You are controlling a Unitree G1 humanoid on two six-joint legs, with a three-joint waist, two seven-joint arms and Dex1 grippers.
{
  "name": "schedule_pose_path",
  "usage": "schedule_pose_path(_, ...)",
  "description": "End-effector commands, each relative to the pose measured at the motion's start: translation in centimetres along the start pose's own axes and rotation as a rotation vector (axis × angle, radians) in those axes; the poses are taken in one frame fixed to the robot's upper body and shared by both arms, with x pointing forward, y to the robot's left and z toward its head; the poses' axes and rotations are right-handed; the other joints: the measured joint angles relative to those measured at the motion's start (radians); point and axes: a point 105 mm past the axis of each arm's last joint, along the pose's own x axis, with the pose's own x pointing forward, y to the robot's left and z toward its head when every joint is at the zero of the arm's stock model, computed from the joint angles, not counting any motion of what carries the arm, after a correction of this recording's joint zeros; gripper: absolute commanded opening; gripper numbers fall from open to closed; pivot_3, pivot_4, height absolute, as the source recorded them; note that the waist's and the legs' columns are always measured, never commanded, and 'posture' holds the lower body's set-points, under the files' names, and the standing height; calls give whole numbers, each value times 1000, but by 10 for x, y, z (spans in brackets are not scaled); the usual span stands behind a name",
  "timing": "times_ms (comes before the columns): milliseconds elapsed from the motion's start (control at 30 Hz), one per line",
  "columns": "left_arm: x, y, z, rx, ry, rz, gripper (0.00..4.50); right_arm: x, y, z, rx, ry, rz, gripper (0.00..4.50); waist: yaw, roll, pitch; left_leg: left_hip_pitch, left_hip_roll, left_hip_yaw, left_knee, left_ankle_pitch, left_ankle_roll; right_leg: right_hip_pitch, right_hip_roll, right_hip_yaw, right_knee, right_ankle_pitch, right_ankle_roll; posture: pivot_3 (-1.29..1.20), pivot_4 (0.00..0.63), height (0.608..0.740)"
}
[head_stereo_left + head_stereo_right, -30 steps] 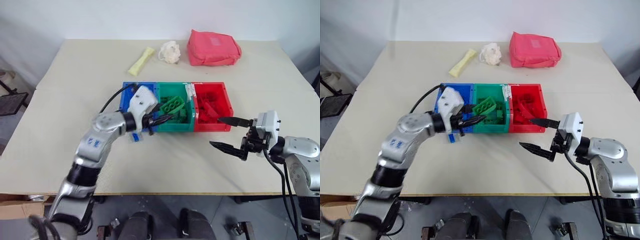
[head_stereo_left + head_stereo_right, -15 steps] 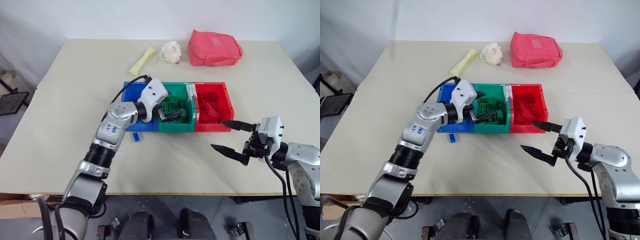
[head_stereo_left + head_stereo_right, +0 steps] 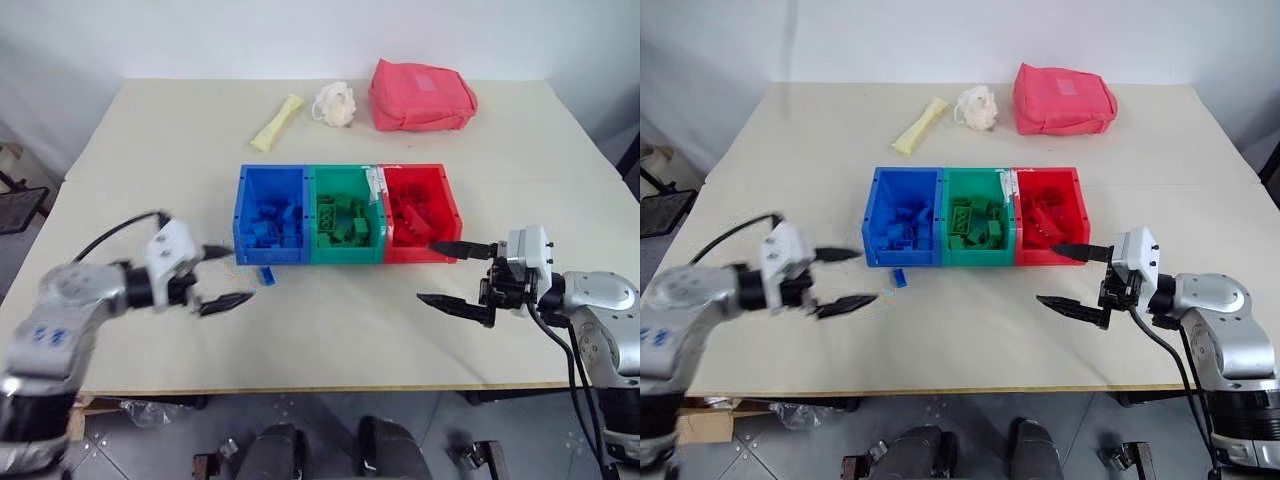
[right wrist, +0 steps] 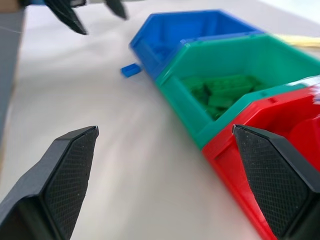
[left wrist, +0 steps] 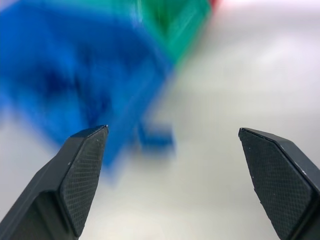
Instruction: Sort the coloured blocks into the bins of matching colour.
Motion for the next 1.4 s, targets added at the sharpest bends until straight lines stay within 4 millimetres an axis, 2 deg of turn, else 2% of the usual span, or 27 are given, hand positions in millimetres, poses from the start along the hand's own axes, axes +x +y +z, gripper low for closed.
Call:
schedule_pose_path(33,-18,-11,2,7,-19,16,4449,-2,1,5,-44,7,53,4500,2,0,0,0,0,-1,0,0,0,0,0,-1,0,0,0,0,150,740)
schedule_pose_path(133,-37,-17,-20,-42,23,63,4449,0,-3,3,-41,18,68,4500,-5,0,0,0,1,0,1,0,-1,1,-2,1,-2,0,0,0,150,740)
schedule_pose_path(300,-35,-19,-18,-42,-7,93,4449,4,-8,3,-44,15,78,4500,0,0,0,0,2,0,1,-1,-2,0,-3,1,-1,-1,-1,0,150,740)
schedule_pose_path(433,-13,-20,-11,-34,-58,126,4449,6,-9,4,-49,17,80,4500,-1,0,0,0,2,0,0,-1,-2,0,-3,1,-1,-1,-1,0,150,740)
schedule_pose_path(567,14,-24,-14,-18,-75,179,4449,5,-8,4,-50,18,68,4500,-2,0,0,0,2,1,0,-1,-2,0,-2,1,-1,-1,-1,0,150,740)
schedule_pose_path(833,57,-12,-22,-24,-118,400,4449,1,-3,4,-41,25,47,4500,1,0,0,1,2,2,1,-1,-2,-1,1,1,1,-1,-1,0,150,740)
schedule_pose_path(933,75,-12,-22,-58,-126,408,4449,0,-3,5,-42,30,42,4500,3,0,0,1,2,2,1,-1,-2,-1,1,1,2,-1,-1,0,150,740)
schedule_pose_path(1167,100,-13,-26,-83,-122,392,4449,-1,-5,7,-43,35,41,4500,5,0,0,1,1,2,1,-1,-2,0,1,1,2,-1,-1,0,150,740)
schedule_pose_path(1333,107,-12,-31,-128,-111,384,4449,-1,-6,8,-46,34,40,4500,9,0,-1,1,0,2,2,0,-1,0,0,1,3,0,-1,0,150,740)
schedule_pose_path(1400,112,-13,-35,-161,-97,367,4054,-2,-6,7,-45,37,40,4500,12,0,-1,1,0,2,2,0,-1,0,0,1,3,0,-1,0,150,740)
